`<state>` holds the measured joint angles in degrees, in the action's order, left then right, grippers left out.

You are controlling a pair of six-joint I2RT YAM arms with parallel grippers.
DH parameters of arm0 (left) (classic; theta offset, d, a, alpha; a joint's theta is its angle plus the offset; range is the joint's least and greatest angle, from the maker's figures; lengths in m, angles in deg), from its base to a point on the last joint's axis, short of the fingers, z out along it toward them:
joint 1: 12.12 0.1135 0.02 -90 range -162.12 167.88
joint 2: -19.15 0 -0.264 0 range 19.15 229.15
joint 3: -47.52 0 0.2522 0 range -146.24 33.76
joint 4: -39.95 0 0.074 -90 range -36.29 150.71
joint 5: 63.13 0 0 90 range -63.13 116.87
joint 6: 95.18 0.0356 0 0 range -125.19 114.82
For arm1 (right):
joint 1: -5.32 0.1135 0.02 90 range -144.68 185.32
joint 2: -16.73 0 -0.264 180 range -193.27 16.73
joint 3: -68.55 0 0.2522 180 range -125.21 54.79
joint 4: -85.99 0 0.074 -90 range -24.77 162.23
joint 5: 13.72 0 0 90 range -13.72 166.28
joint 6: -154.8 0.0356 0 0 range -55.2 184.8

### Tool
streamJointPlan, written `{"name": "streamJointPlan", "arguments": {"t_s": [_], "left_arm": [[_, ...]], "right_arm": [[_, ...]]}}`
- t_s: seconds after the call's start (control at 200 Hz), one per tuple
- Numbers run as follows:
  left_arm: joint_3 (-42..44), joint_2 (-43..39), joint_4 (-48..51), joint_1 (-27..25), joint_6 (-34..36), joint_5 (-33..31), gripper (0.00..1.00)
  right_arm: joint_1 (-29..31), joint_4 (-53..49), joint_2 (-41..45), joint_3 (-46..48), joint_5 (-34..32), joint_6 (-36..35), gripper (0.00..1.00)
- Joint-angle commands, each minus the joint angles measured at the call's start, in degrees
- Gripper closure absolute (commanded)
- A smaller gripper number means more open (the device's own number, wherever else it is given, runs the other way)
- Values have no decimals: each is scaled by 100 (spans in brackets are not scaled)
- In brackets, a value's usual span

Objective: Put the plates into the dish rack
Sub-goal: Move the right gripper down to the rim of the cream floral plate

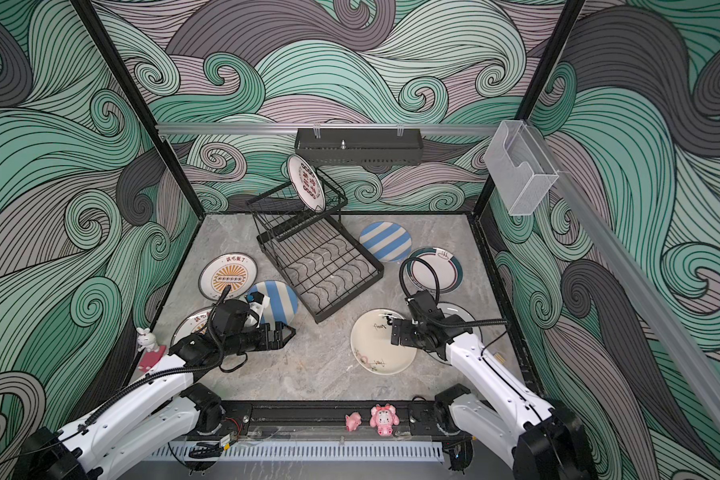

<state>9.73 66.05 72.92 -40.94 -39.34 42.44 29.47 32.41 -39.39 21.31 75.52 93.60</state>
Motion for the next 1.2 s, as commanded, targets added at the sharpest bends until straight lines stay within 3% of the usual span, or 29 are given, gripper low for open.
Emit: {"name": "streamJointPlan", "arguments": {"t_s": [0.0,0.35,0.786,1.196], "left_arm": [[-48,77,-126,-81,-13,17,1],[-93,254,-221,-281,40,-36,1],[-369,641,-237,-506,292,-11,1],[-577,965,-180,-803,494,-194,1]], "right_arm": [[-32,-75,98,105,174,157,4],[-21,-352,146,138,545,423,5],[-23,293,-110,422,646,570,5],[-16,932,-622,331,978,287,6]]}}
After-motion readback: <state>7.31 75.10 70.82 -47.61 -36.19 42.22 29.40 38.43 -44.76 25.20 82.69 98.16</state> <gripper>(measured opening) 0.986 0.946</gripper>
